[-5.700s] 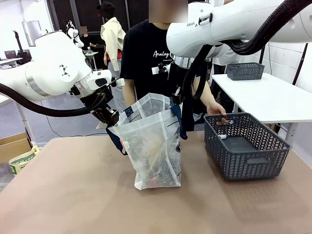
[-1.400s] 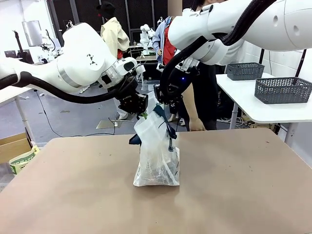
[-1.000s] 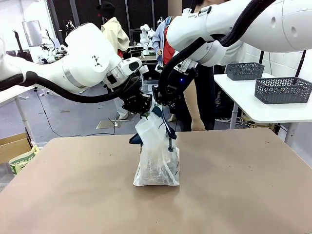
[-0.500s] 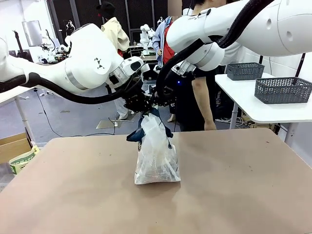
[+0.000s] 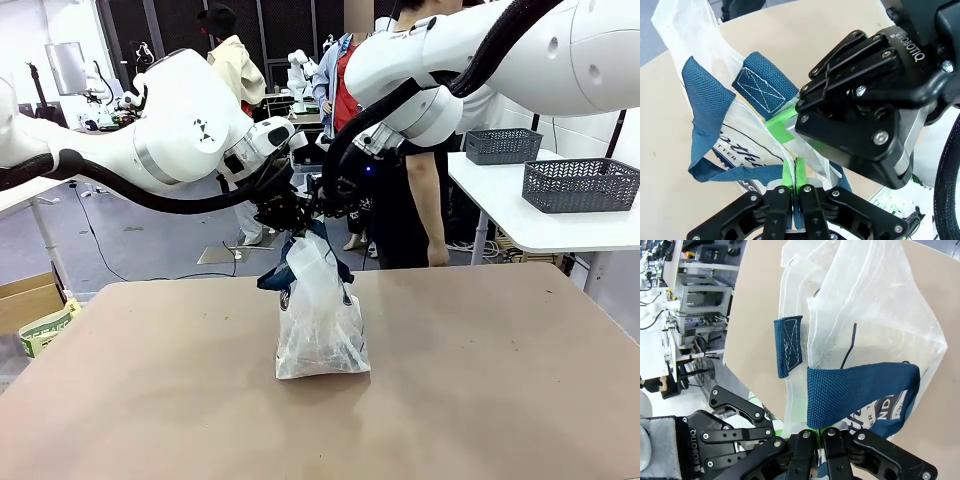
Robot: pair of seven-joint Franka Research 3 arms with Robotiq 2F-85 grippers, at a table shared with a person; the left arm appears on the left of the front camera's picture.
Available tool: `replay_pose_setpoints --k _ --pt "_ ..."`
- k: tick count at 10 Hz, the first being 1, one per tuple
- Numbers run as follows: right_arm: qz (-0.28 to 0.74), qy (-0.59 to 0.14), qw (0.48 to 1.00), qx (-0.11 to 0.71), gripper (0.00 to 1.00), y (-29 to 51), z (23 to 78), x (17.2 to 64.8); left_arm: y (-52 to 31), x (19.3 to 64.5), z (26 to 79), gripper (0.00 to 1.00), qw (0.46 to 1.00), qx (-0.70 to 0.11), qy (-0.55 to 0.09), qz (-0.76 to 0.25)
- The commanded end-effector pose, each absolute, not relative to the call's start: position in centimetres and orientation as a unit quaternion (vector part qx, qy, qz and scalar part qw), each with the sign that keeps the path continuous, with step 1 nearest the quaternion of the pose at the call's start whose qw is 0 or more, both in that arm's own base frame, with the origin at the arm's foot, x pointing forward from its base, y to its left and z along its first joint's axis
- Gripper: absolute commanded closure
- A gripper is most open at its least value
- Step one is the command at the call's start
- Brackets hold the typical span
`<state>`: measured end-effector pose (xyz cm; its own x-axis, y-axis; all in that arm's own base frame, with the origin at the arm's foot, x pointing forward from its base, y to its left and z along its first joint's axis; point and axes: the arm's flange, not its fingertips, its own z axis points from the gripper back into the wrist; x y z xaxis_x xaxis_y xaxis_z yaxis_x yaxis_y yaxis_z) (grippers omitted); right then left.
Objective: Transfer purchased items from the store into the shopping bag.
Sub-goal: Move the Reusable shopping bag to the right side of the table.
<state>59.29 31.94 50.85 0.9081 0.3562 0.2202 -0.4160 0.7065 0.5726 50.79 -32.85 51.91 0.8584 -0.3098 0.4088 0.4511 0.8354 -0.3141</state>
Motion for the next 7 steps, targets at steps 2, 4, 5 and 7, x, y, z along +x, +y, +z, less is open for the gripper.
replay_pose_setpoints --k 2,4,5,7 --pt "0.216 -0.044 0.916 0.336 1.00 32.0 50.5 58.8 -32.7 50.6 52.4 0.60 0.936 -0.218 -0.189 -0.202" --pt "0.217 -0.044 0.916 0.335 1.00 32.1 50.5 58.8 -31.9 50.6 52.6 0.31 0.930 -0.242 -0.191 -0.198" --pt "0.218 -0.044 0.916 0.334 1.00 32.1 50.6 58.8 -31.5 50.7 52.4 0.31 0.927 -0.261 -0.186 -0.192" --pt "0.216 -0.044 0.917 0.332 1.00 32.1 50.6 58.7 -30.9 50.5 52.2 0.31 0.925 -0.277 -0.182 -0.188"
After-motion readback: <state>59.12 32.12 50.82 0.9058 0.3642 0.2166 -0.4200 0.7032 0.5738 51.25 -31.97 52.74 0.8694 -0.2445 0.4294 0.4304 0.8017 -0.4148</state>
